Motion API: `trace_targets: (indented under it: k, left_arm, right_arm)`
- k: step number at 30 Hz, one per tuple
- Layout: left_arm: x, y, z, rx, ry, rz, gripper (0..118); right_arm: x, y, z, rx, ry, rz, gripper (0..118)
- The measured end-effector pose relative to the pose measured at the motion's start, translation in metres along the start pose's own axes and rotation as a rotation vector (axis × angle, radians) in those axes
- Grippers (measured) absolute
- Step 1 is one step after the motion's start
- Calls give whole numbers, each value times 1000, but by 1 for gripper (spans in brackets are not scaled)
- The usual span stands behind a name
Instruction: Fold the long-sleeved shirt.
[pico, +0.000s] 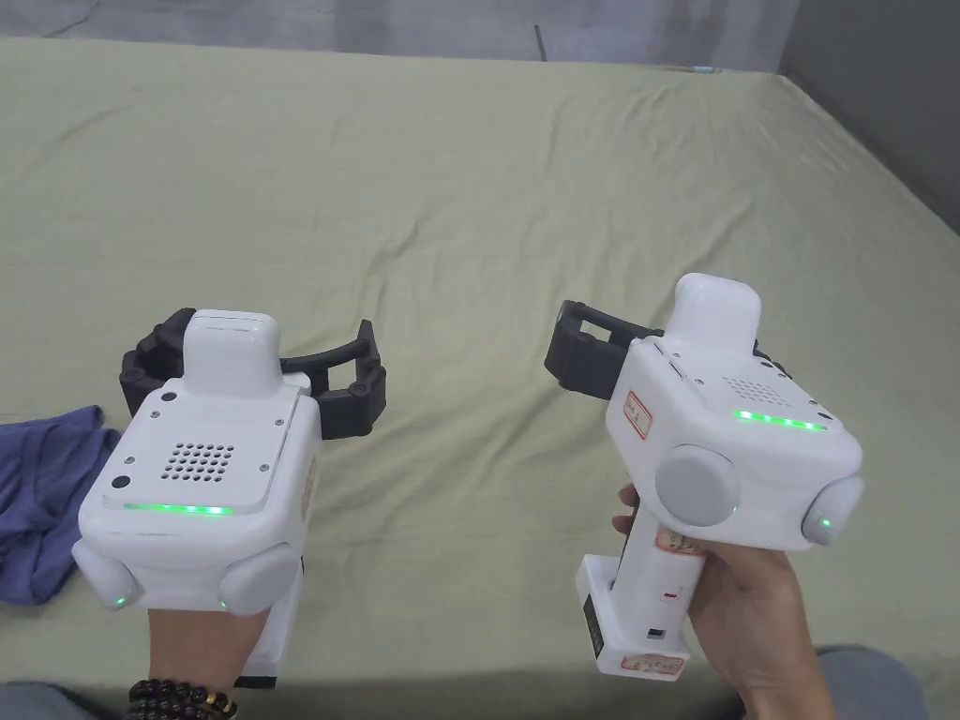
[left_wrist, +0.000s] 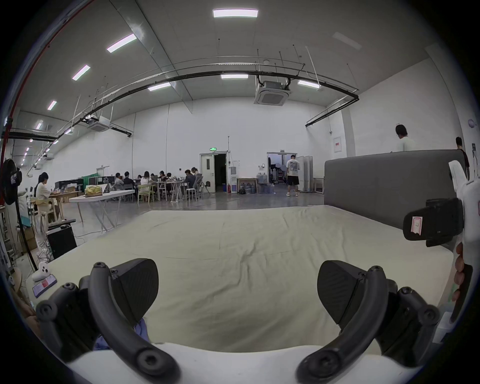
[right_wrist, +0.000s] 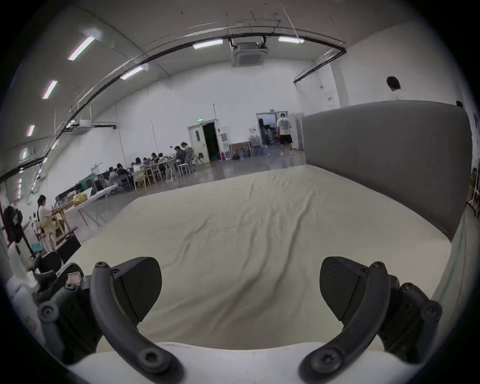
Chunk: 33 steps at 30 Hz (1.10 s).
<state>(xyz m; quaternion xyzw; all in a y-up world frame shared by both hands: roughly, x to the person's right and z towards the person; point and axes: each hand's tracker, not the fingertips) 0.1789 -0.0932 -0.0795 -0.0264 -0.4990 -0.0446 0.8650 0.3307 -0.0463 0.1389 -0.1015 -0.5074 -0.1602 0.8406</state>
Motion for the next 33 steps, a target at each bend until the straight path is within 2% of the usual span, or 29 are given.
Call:
trace_targets:
  k: [8, 10, 13, 14, 16, 17, 19, 20, 22, 24, 26, 28, 33]
  left_arm:
    - [-1, 0, 1, -8, 2, 1, 118]
    - [-2, -1, 2, -7, 4, 2, 118]
    - [-5, 0, 1, -11, 9, 12, 118]
    - [-5, 0, 1, -12, 12, 12, 118]
    - [-5, 0, 2, -7, 13, 10, 118]
    - [-5, 0, 2, -5, 14, 8, 118]
    - [-4, 0, 2, -7, 12, 8, 118]
    - [-4, 0, 2, -7, 11, 10, 118]
    - [-3, -1, 2, -9, 11, 14, 118]
    - [-3, -2, 2, -9, 9, 16, 118]
    - [-3, -2, 2, -12, 10, 11, 118]
    - [-3, -2, 3, -10, 10, 8, 118]
    - [-3, -2, 4, -9, 10, 13, 118]
  right_arm:
    - [-17, -3, 1, 6, -196, 110, 118]
    - [-14, -2, 0, 19, -170, 92, 118]
    - [-11, -2, 0, 14, -244, 18, 118]
    - [-11, -1, 0, -8, -247, 40, 118]
    - [-3, -1, -6, -42, -196, 104, 118]
    - [0, -2, -3, -55, -122, 153, 118]
    - [1, -9, 6, 50, -48, 171, 118]
    - [0, -13, 10, 132, -70, 183, 118]
    - [0, -16, 6, 214, -52, 290, 118]
    - [3, -16, -2, 152, -22, 343, 118]
    - [7, -20, -2, 101, -78, 258, 118]
    - [13, -26, -3, 98, -46, 200, 118]
    - [20, -30, -4, 90, -19, 209, 118]
